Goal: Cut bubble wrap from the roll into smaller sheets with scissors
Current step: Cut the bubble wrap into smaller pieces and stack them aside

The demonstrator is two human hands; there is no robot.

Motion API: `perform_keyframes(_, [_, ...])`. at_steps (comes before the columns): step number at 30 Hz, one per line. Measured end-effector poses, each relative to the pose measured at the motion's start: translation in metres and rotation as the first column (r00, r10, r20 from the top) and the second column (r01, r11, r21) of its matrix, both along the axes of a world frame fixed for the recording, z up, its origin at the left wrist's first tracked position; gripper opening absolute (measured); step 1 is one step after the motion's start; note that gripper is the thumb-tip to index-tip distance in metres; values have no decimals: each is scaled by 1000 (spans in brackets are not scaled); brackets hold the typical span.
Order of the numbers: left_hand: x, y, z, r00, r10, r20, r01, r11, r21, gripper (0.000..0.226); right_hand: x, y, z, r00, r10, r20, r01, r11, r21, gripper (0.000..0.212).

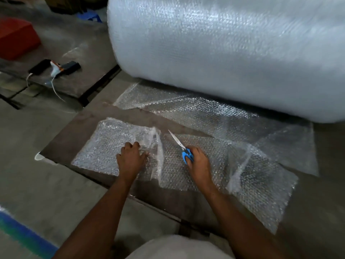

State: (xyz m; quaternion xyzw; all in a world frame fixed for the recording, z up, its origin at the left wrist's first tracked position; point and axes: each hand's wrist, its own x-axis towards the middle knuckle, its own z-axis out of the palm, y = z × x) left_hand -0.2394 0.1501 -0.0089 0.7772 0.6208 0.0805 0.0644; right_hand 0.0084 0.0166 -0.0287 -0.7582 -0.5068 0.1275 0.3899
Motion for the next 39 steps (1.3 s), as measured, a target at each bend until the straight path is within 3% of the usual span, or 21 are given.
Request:
perform_keyframes(4, [-16, -1, -4, 999, -3, 42, 3, 1000, 12, 28, -4, -32, -5, 999, -38, -36, 38, 999, -4, 39])
perform_keyframes(11, [-9, -18, 6, 992, -47, 120, 43, 998, 40, 14, -12, -68, -2, 992, -128, -20, 126, 990, -60, 38])
perform_keyframes(16, [-3, -33, 1, 943, -119, 310, 145, 988, -61, 45, -2, -92, 6, 973, -196, 125, 212, 968, -134, 37])
perform_keyframes(19, [-2, -44, -6, 940, -235, 246, 266, 959, -100, 66, 12, -112, 8, 957, -196, 215, 233, 959, -162, 34])
perform_keyframes(22, [-7, -47, -13, 921, -346, 178, 361, 931, -58, 63, 25, -135, 11, 938, -229, 261, 273, 951, -144, 32])
perform_keyframes(28, [-13, -33, -13, 925, -362, 118, 366, 931, -14, 52, 44, -162, 20, 951, -295, 91, 306, 942, -137, 34])
perform_keyframes(33, [31, -51, -2, 867, -470, 167, 452, 882, 131, 39, 47, -167, 31, 935, -352, 48, 355, 931, -83, 34])
perform_keyframes(36, [83, -77, 5, 775, -555, 303, 542, 830, 135, 26, 52, -168, 39, 921, -389, 21, 389, 920, -53, 36])
perform_keyframes(39, [143, -122, 24, 641, -474, 604, 644, 760, -88, 26, 57, -171, 46, 907, -420, -16, 418, 906, -60, 37])
